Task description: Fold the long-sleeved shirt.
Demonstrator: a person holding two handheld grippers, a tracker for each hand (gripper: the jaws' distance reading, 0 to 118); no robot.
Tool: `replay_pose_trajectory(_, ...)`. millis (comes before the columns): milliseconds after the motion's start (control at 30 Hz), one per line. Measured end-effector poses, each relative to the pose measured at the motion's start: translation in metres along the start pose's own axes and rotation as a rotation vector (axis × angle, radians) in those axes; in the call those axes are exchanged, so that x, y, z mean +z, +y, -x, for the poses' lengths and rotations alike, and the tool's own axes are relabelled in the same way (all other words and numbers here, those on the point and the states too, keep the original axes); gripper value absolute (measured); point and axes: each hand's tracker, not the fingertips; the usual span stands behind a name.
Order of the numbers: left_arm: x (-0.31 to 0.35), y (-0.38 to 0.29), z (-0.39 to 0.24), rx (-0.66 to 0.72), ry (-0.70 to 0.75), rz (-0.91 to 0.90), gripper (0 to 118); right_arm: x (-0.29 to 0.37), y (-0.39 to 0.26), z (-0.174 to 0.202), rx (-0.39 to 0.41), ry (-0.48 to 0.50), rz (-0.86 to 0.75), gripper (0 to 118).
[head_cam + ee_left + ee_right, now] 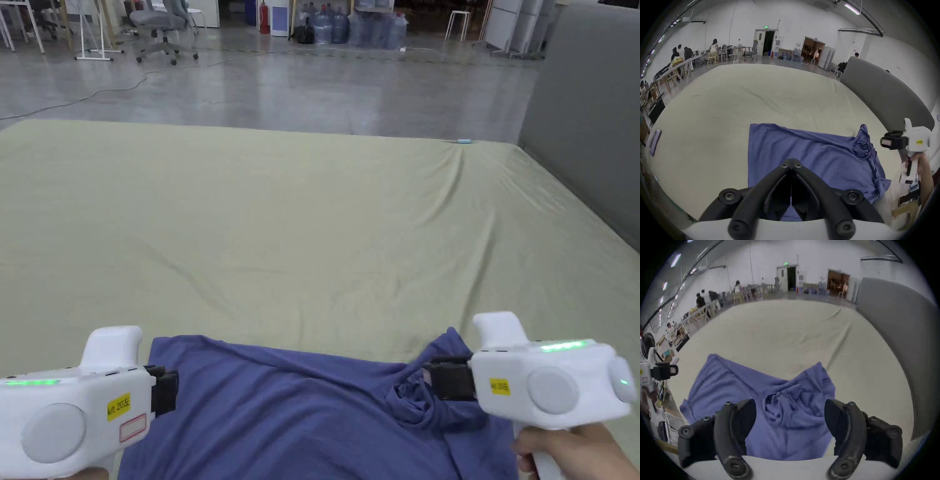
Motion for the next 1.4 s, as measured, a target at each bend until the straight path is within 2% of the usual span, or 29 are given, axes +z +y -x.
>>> replay_pose_trajectory(33, 0.003, -0.002, -0.001, -0.001, 0.001, -0.007, 0, 0.008, -0.005, 0.000, -0.013, -0.008, 0.001, 23)
replay_pose_trajectory(67, 0.007, -0.004, -0.003, -0.007, 0.004, -0.014, 0, 0.011, -0.011, -0.002, -0.018, -0.015, 0.006, 23)
replay_pose_trajectory(100, 0.007, -0.005, -0.002, -0.011, 0.006, -0.017, 0, 0.009, -0.016, -0.004, -0.024, -0.008, 0.020, 6)
replay_pose_trajectory(133, 0.008, -0.005, -0.003, -0.017, 0.010, -0.015, 0, 0.008, -0.022, -0.005, -0.051, -0.051, 0.021, 0)
replay_pose_trajectory(200, 0.008, -0.002, -0.005, -0.026, 0.012, -0.014, 0, -0.001, -0.035, -0.004, -0.031, 0.004, 0.078, 0)
replay_pose_trajectory(333, -0.022, 0.033, 0.006, 0.012, 0.014, -0.027, 0, -0.010, -0.024, -0.003, -0.028, -0.004, 0.075, 0)
replay_pose_trajectory(367, -0.036, 0.047, 0.012, 0.032, 0.028, -0.029, 6, -0.012, -0.022, -0.001, -0.028, 0.008, 0.072, 0)
replay_pose_trajectory(400, -0.053, 0.060, 0.017, 0.062, 0.040, -0.028, 38, -0.015, -0.016, -0.002, -0.030, 0.018, 0.071, 0)
replay_pose_trajectory(433, -0.072, 0.071, 0.023, 0.083, 0.043, 0.000, 96, -0.017, -0.011, -0.004, -0.029, 0.022, 0.072, 0)
replay_pose_trajectory(467, -0.095, 0.081, 0.030, 0.108, 0.072, 0.047, 115, -0.020, -0.011, -0.001, -0.025, 0.024, 0.071, 0)
replay_pose_trajectory(500, -0.117, 0.090, 0.038, 0.128, 0.103, 0.070, 116, -0.023, -0.011, 0.002, -0.019, 0.026, 0.073, 0)
replay_pose_trajectory(567, -0.154, 0.100, 0.050, 0.164, 0.175, 0.125, 113, -0.027, -0.005, -0.002, -0.019, 0.032, 0.083, 0)
replay_pose_trajectory(667, -0.203, 0.097, 0.066, 0.143, 0.229, 0.285, 110, -0.036, -0.006, -0.006, -0.033, 0.039, 0.103, 0)
replay_pose_trajectory(700, -0.215, 0.092, 0.069, 0.153, 0.267, 0.314, 105, -0.040, -0.004, -0.010, -0.037, 0.037, 0.107, 0)
replay_pose_trajectory(767, -0.226, 0.081, 0.073, 0.147, 0.276, 0.339, 86, -0.049, -0.002, -0.013, -0.039, 0.029, 0.121, 0)
replay_pose_trajectory(800, -0.229, 0.076, 0.073, 0.137, 0.303, 0.362, 84, -0.053, 0.001, -0.016, -0.041, 0.022, 0.127, 0)
replay_pose_trajectory(833, -0.225, 0.075, 0.068, 0.112, 0.306, 0.329, 76, -0.056, 0.005, -0.019, -0.038, 0.020, 0.134, 0)
replay_pose_trajectory(867, -0.231, 0.079, 0.071, 0.081, 0.325, 0.316, 56, -0.062, 0.010, -0.021, -0.035, 0.020, 0.136, 0)
replay_pose_trajectory(900, -0.229, 0.083, 0.069, 0.057, 0.327, 0.321, 19, -0.068, 0.017, -0.024, -0.032, 0.017, 0.137, 0)
replay_pose_trajectory(933, -0.223, 0.086, 0.066, 0.020, 0.332, 0.304, 0, -0.075, 0.025, -0.027, -0.034, 0.013, 0.134, 0)
replay_pose_trajectory(1000, -0.214, 0.093, 0.068, 0.074, 0.229, 0.261, 0, -0.088, 0.050, -0.034, -0.051, -0.009, 0.122, 1)
replay_pose_trajectory(1033, -0.213, 0.096, 0.071, 0.108, 0.198, 0.256, 0, -0.097, 0.061, -0.037, -0.050, -0.015, 0.122, 27)
replay_pose_trajectory(1067, -0.209, 0.099, 0.072, 0.115, 0.177, 0.258, 0, -0.107, 0.074, -0.041, -0.050, -0.022, 0.128, 27)
replay_pose_trajectory(1100, -0.207, 0.101, 0.072, 0.101, 0.192, 0.258, 0, -0.117, 0.085, -0.046, -0.053, -0.031, 0.143, 37)
replay_pose_trajectory(1167, -0.189, 0.099, 0.058, 0.080, 0.195, 0.239, 0, -0.140, 0.100, -0.053, -0.072, -0.034, 0.187, 80)
replay_pose_trajectory(1200, -0.187, 0.099, 0.058, 0.078, 0.193, 0.237, 0, -0.151, 0.105, -0.055, -0.084, -0.037, 0.213, 81)
replay_pose_trajectory(1300, -0.176, 0.097, 0.052, 0.087, 0.189, 0.235, 0, -0.186, 0.108, -0.062, -0.120, -0.053, 0.384, 76)
replay_pose_trajectory(1333, -0.174, 0.096, 0.052, 0.090, 0.187, 0.233, 0, -0.195, 0.104, -0.064, -0.130, -0.073, 0.416, 63)
replay_pose_trajectory(1400, -0.169, 0.094, 0.050, 0.090, 0.187, 0.229, 0, -0.203, 0.090, -0.061, -0.126, -0.104, 0.453, 5)
